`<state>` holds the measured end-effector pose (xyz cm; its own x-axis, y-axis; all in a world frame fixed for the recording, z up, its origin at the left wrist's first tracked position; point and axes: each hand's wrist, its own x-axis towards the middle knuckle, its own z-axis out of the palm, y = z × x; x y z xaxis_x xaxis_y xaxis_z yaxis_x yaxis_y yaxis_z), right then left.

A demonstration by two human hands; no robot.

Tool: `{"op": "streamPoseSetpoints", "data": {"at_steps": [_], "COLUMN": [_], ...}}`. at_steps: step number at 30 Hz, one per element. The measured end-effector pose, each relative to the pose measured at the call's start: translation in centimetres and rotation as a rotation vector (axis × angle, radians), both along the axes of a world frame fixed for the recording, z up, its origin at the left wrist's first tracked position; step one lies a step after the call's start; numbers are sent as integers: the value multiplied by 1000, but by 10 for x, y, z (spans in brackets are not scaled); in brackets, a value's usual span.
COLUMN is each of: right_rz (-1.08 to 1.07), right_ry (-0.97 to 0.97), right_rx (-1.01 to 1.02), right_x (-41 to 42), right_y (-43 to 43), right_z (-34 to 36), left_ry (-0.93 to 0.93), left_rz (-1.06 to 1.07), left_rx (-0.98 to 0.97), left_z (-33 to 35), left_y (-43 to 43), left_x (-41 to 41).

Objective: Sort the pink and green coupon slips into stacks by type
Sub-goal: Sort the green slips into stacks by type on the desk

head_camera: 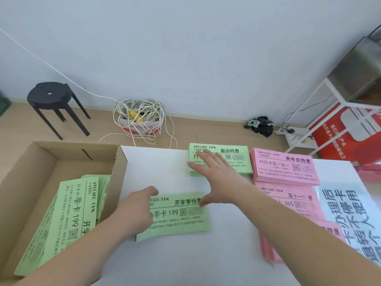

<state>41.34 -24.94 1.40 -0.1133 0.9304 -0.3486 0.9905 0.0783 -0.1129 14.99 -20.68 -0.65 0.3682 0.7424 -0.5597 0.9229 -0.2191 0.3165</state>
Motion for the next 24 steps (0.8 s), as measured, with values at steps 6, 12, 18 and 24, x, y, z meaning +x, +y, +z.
{"op": "streamPoseSetpoints", "data": {"at_steps": [6,12,18,24], "right_rz": [-82,-204,-350,-547], "right_ry": [56,14,46,169], "right_rx": [-131,-175,-159,-135], "right_x": [-24,-18,-14,-8], "right_y": [-50,-90,-99,-105], "right_z": [-6,-24,-37,-39], "left_ry": [-307,-469,-274,-295], "left_rz": [37,63,-143,-138], "left_rx": [-57,57,137,231], "left_z": [-19,-20,-38,-46], "left_y": [-18,-19,-55,-64], "left_x": [53,67,34,50]}}
